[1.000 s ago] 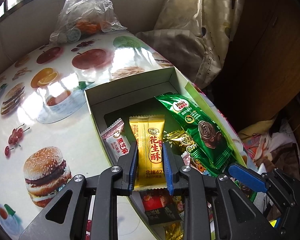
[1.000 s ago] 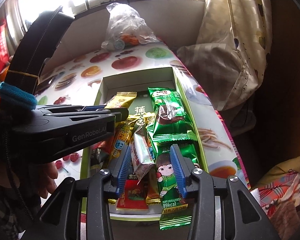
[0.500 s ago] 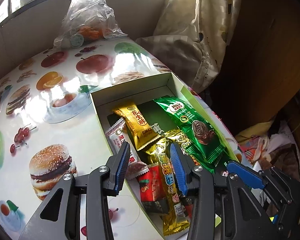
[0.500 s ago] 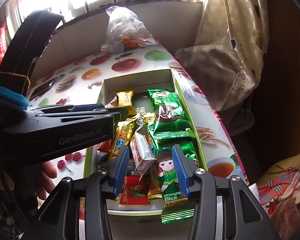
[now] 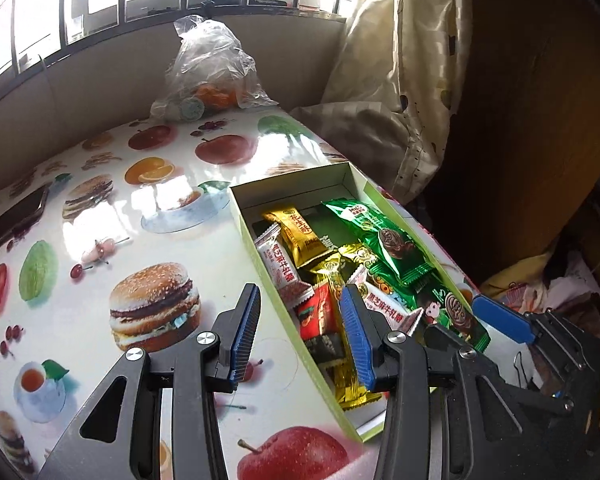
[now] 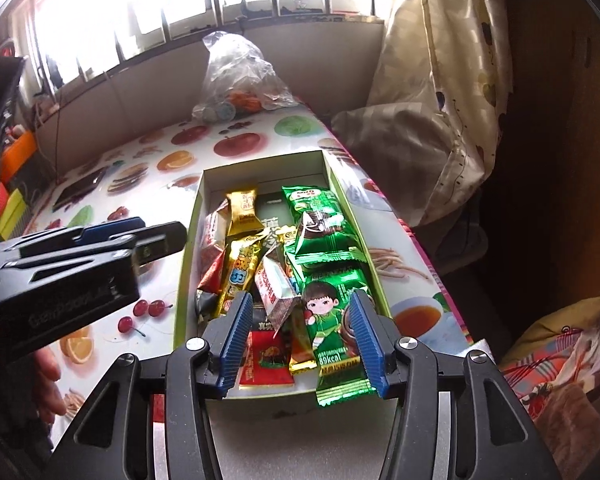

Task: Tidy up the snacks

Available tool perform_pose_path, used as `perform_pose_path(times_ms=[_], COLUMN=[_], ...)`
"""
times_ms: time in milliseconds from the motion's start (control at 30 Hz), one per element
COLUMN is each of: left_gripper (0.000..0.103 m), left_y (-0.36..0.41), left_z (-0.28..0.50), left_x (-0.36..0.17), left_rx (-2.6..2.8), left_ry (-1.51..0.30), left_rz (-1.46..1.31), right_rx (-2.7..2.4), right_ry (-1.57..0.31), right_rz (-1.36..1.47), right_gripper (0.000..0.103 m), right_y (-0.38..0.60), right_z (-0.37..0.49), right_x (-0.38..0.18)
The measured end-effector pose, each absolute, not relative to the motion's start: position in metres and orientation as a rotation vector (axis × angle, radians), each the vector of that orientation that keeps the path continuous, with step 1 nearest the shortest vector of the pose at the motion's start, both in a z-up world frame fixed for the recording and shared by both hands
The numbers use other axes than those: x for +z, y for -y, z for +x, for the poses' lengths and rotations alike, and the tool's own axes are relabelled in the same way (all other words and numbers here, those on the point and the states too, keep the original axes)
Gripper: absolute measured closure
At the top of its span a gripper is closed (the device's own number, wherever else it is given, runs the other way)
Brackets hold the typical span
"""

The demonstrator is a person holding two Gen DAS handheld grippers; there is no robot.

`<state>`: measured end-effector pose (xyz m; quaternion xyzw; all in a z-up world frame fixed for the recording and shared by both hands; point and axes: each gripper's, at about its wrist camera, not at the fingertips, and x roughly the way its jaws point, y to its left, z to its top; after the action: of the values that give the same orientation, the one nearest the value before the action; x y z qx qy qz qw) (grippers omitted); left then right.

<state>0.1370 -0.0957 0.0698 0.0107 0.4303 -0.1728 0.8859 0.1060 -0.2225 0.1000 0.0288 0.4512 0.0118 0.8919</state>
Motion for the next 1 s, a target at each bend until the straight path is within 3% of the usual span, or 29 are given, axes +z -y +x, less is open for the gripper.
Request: perform_pose_path(times_ms=[567,1000], left_gripper=[0.06,0.06], left_y=[0.081,0.084], left_z=[0.071,0.047], left_x=[0.048,0.006], left_rx=[-0.312,-0.33], left_ry=[-0.871,-0.971], left_rz=[0.088,0.135], right_rx=[-0.03,-0.063], right_ry=[-0.902,-1.006], right_rz=[0.019,0.046], right_gripper=[0.052,0.052], right_y=[0.219,0.219], right_z=[0.052,0.03], right_x=[0.096,0.061])
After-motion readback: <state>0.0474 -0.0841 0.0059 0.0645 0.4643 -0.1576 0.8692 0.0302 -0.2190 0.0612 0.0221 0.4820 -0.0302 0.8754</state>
